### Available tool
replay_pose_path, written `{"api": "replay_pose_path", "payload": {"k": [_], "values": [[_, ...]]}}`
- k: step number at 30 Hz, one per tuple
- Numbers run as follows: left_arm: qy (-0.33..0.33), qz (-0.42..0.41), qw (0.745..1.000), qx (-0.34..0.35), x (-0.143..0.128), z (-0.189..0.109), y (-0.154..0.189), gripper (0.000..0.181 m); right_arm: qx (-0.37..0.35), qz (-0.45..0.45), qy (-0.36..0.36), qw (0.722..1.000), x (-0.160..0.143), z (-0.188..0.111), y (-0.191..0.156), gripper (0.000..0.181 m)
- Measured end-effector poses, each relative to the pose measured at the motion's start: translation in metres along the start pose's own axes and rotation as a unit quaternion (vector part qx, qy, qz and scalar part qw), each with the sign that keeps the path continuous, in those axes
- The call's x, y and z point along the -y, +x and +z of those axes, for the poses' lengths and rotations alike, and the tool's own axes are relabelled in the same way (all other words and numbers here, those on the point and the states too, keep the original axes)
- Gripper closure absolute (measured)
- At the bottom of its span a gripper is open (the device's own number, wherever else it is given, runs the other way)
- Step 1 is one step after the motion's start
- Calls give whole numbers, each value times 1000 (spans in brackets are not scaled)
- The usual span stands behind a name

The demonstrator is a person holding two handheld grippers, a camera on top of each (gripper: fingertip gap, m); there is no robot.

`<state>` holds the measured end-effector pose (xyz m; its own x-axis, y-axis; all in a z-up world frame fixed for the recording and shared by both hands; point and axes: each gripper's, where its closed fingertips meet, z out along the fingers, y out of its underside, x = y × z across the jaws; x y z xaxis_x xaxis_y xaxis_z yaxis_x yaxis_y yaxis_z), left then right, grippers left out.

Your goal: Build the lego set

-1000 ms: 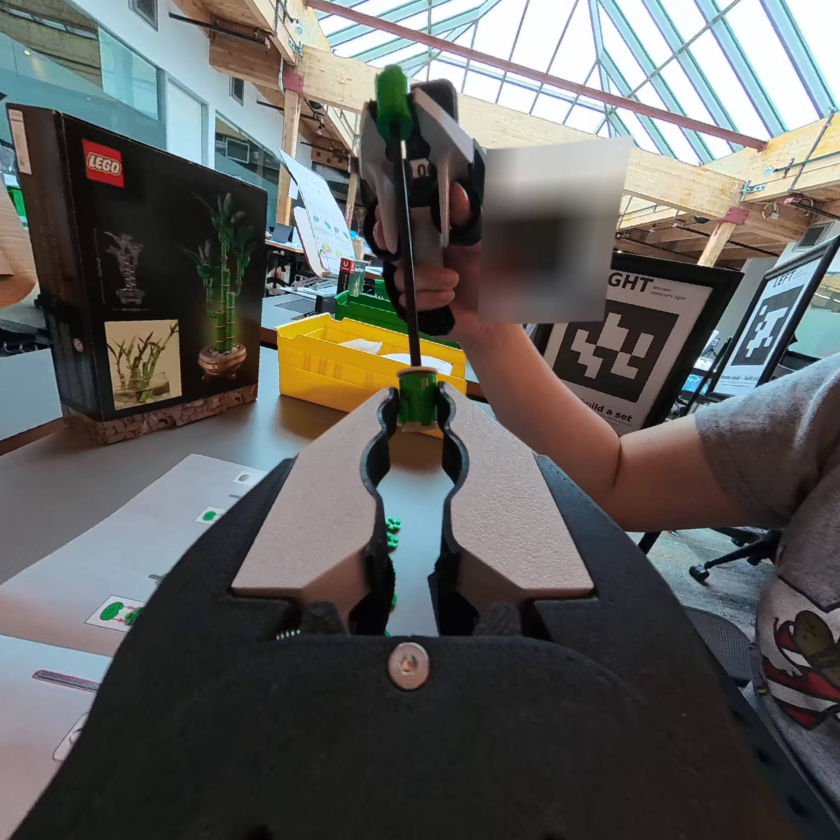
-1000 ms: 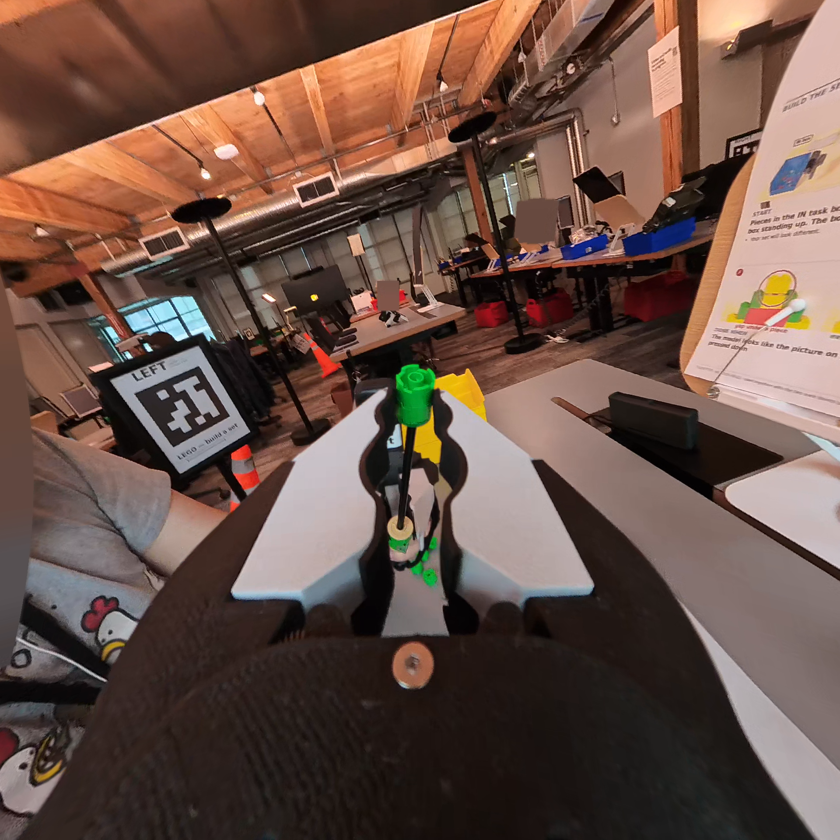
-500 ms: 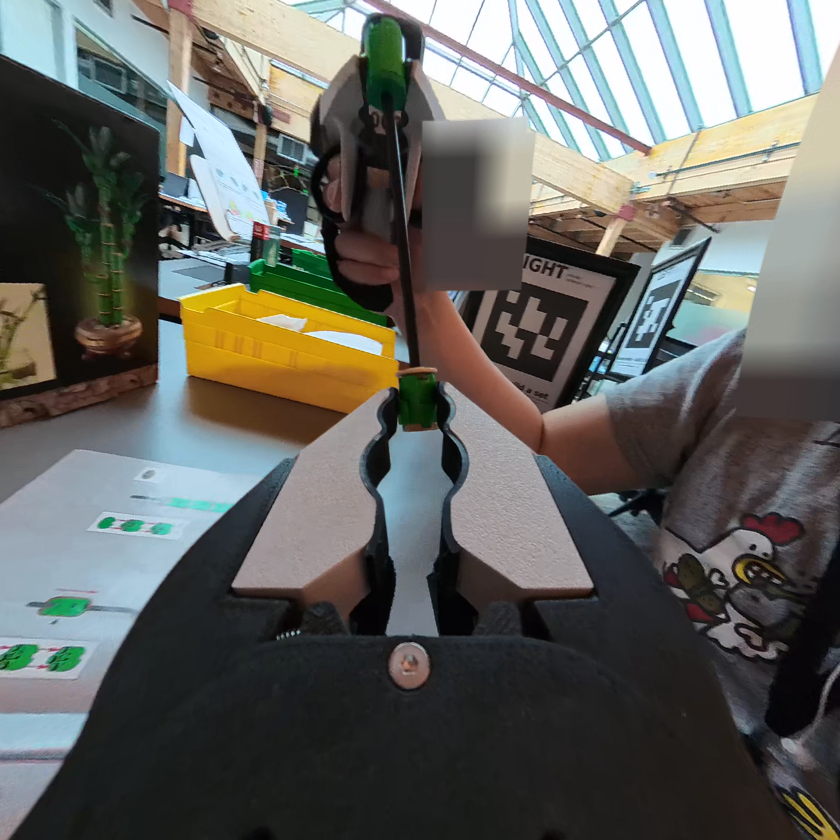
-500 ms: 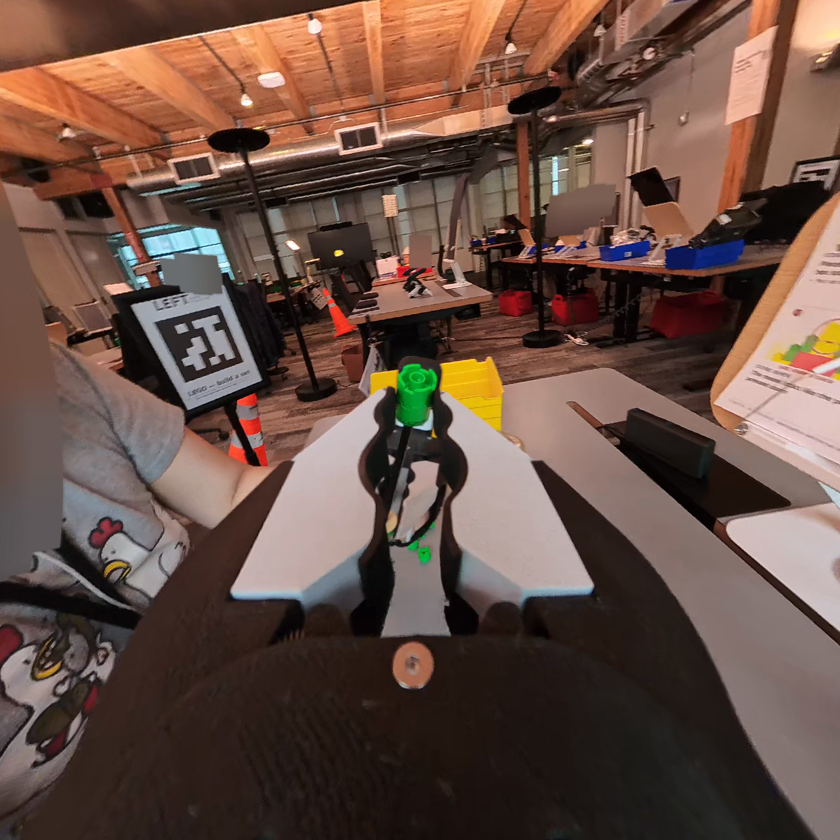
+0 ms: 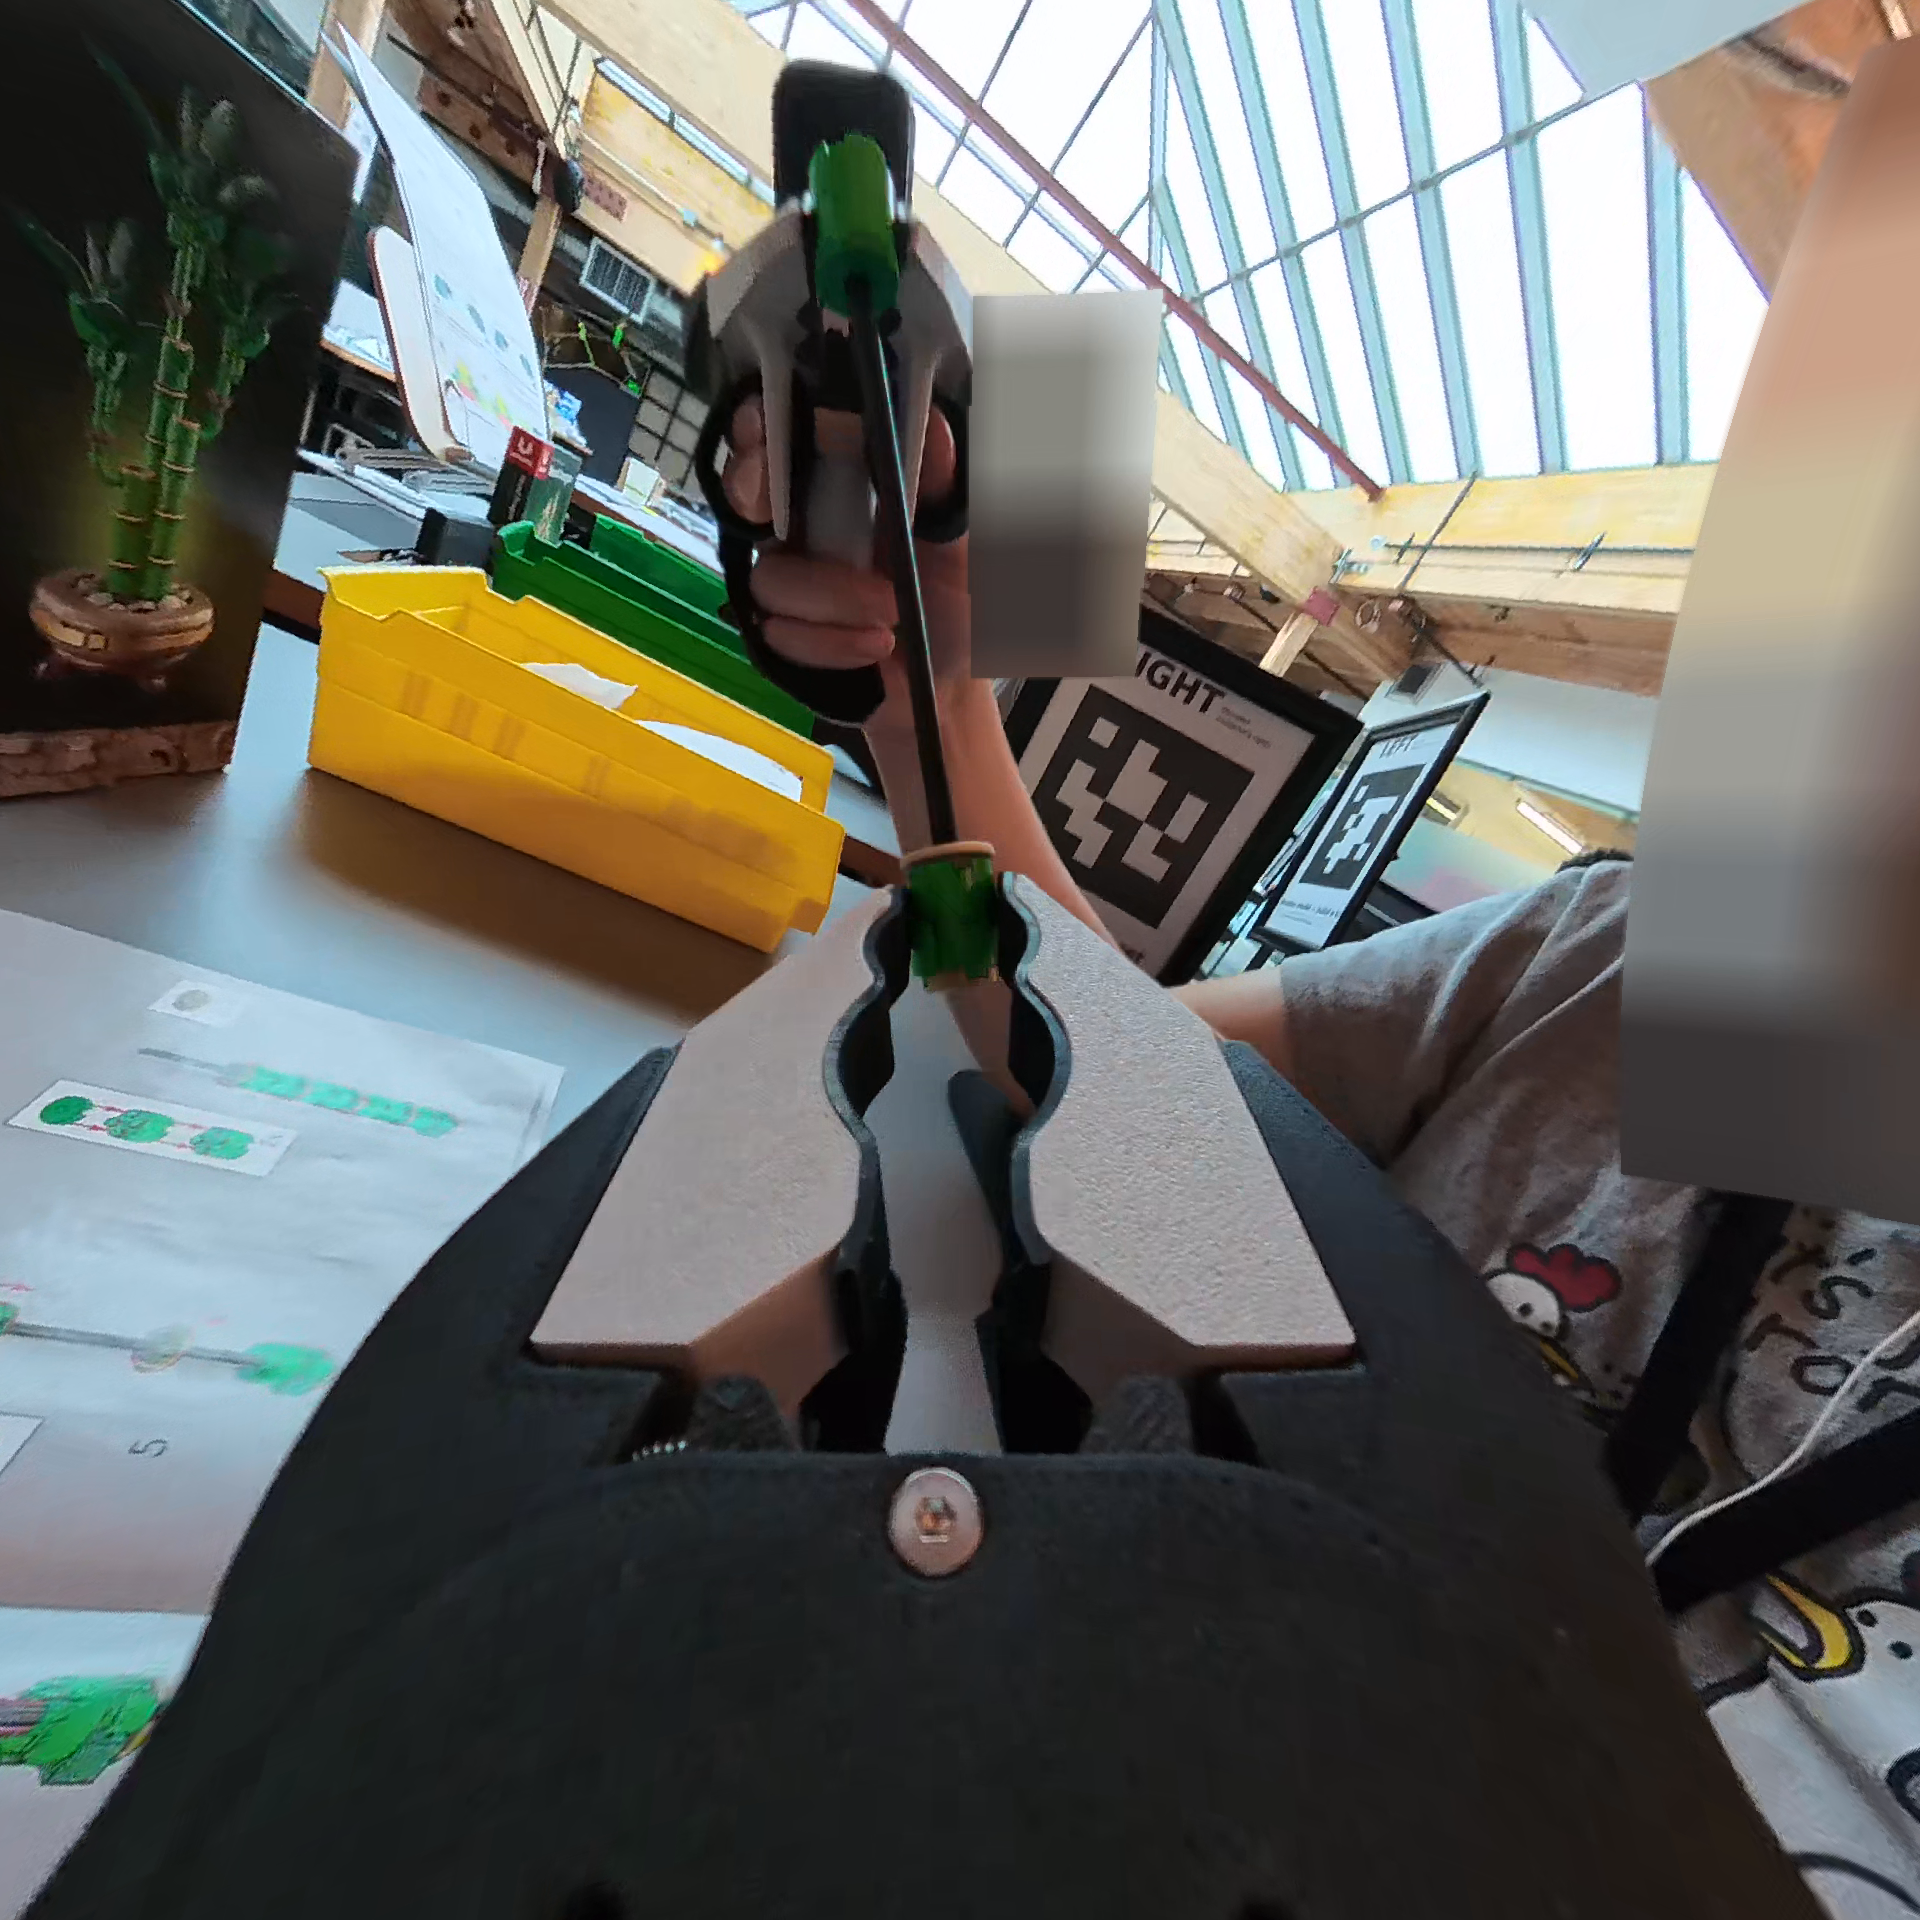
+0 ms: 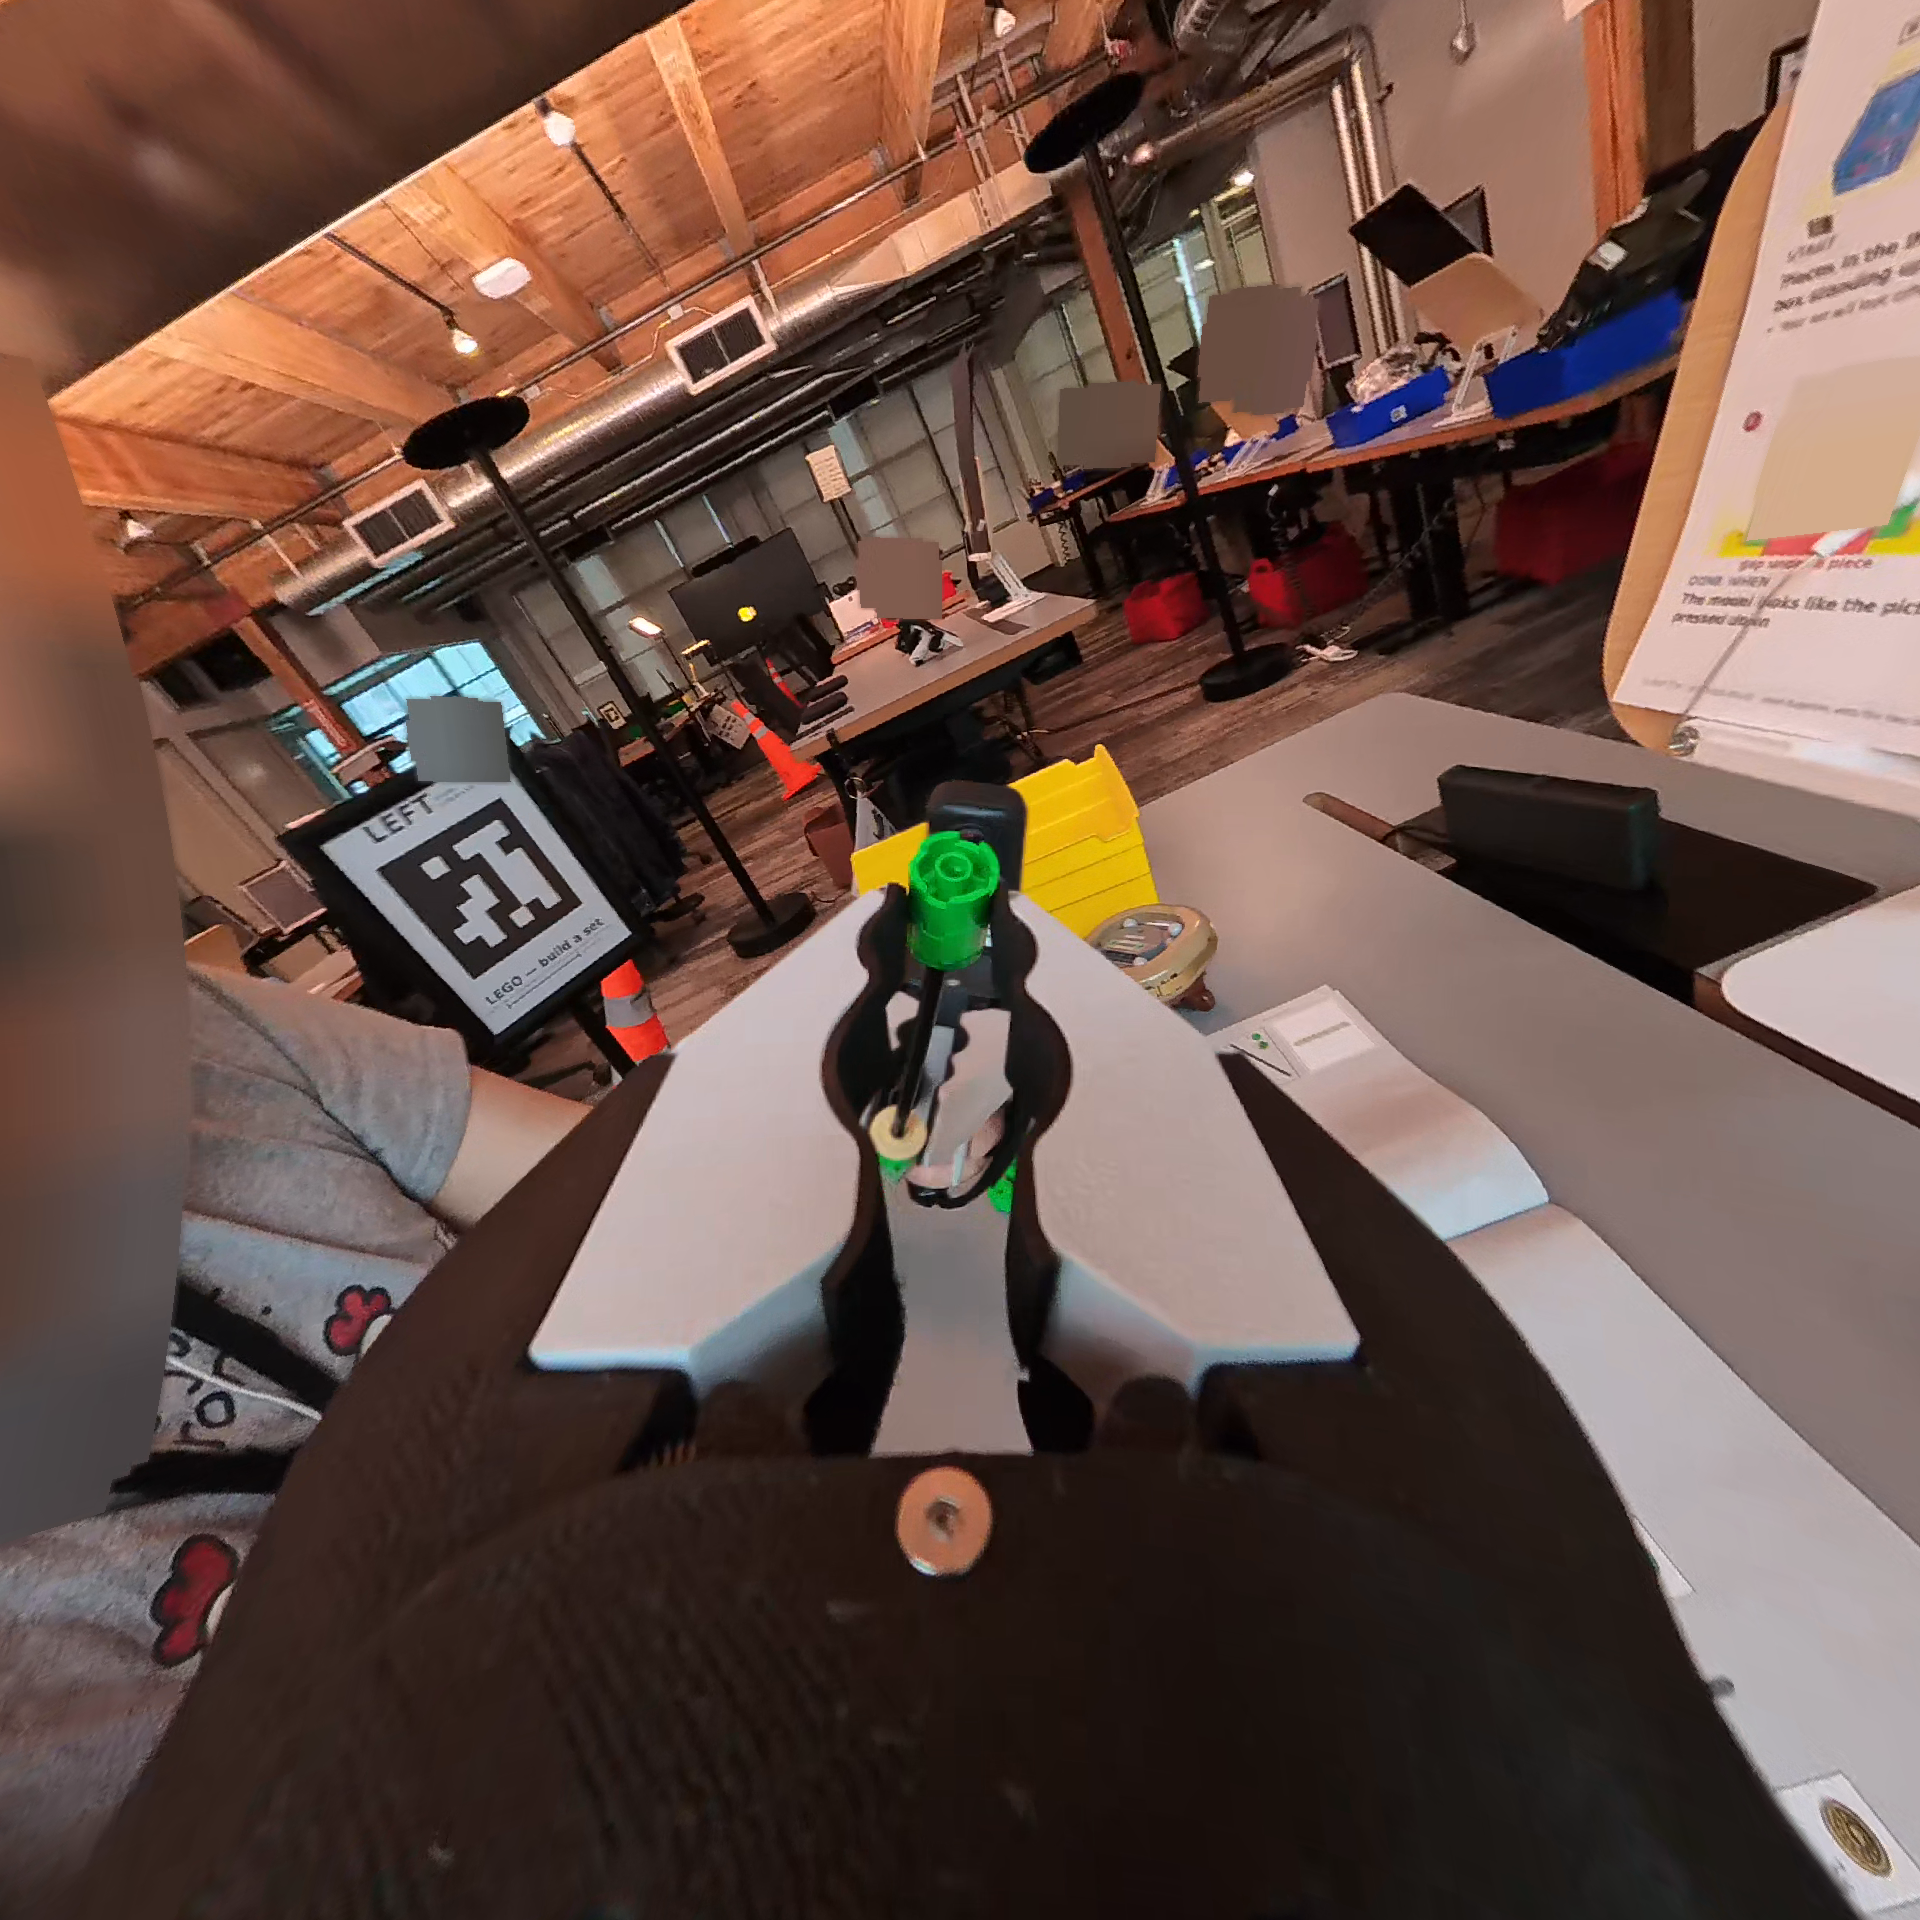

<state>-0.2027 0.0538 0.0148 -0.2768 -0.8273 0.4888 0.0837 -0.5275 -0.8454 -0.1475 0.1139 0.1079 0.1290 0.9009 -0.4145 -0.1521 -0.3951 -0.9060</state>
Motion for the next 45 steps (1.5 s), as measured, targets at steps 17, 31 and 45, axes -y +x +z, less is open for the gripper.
{"api": "replay_pose_path", "payload": {"k": [17,31,45], "values": [[-3,258,964,-58,-5,-4,47,167,74,-330,-33,940,-7,28,-122,167],[14,457,884,-101,-13,-7,83,167,119,-513,-68,848,-42,38,-200,166],[-5,457,883,-111,-15,0,95,167,105,-533,-61,838,-40,36,-211,166]]}}
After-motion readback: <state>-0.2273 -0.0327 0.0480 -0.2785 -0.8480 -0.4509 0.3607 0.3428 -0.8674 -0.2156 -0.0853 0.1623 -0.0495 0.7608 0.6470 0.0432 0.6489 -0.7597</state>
